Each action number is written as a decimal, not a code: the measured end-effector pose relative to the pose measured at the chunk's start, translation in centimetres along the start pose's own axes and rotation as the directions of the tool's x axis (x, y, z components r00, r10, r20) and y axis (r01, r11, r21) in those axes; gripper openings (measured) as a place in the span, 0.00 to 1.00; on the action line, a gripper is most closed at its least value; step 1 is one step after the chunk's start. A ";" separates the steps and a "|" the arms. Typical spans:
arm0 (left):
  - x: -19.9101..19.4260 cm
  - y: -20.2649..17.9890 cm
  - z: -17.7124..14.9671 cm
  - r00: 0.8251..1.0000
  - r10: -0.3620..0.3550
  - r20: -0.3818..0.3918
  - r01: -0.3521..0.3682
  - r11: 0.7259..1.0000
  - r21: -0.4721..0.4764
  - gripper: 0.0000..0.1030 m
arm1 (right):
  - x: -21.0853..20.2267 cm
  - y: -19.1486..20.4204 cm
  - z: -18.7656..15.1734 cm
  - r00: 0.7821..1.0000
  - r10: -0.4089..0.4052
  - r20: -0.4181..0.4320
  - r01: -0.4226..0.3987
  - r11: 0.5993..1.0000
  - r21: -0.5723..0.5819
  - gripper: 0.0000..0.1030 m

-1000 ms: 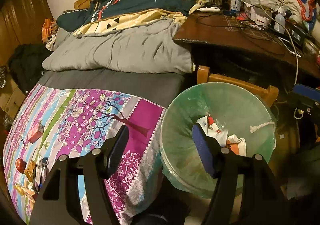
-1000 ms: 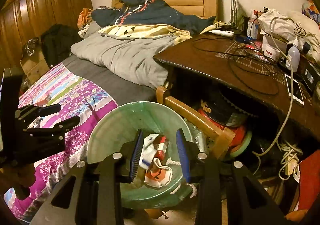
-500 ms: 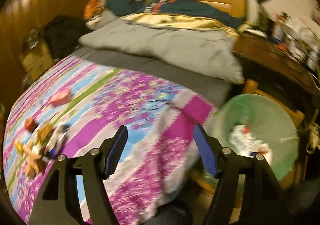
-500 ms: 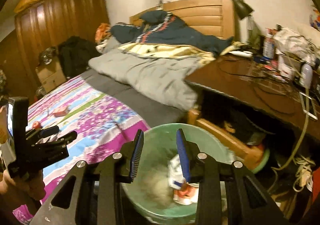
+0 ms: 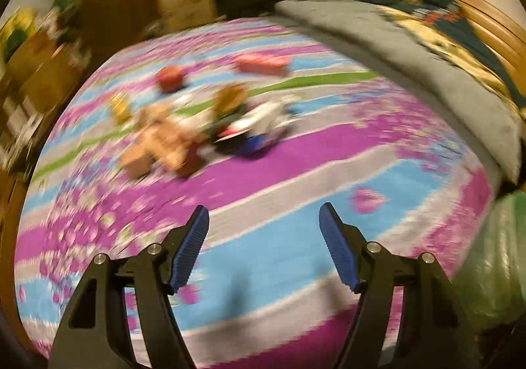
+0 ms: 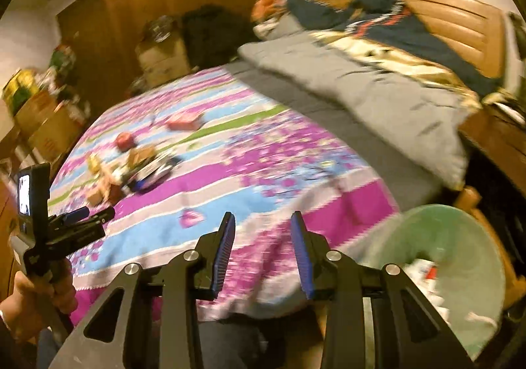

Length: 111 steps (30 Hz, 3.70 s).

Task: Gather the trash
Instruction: 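Return both tools to the bedspread and grasp the tan medicine box with left tool, then grasp the gold box with right tool while left tool lifts the tan box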

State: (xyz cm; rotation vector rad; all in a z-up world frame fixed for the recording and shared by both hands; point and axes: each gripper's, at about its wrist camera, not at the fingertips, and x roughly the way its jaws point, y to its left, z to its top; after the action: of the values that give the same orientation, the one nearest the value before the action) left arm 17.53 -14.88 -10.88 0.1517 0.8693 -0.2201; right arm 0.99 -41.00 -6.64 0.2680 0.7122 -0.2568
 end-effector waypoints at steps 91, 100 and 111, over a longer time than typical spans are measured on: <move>1.4 18.5 -6.6 0.946 0.292 -0.142 -0.317 0.924 -0.212 0.53 | 17.7 28.3 -4.7 0.813 0.422 -0.402 -0.489 0.869 -0.078 0.37; -5.1 14.9 -2.1 0.937 0.347 0.050 -0.335 0.927 -0.167 0.53 | 11.2 28.5 -0.6 0.873 0.420 -0.247 -0.472 0.856 -0.211 0.37; -10.4 6.0 4.9 0.947 0.204 0.247 -0.192 0.979 -0.070 0.53 | 0.2 21.9 5.3 0.960 0.272 0.061 -0.245 0.928 -0.281 0.37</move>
State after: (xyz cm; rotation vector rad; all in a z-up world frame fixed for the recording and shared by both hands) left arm 16.18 -8.79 0.47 0.1641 0.5993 -0.0295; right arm 11.38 -22.34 0.45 0.0843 0.5979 0.0808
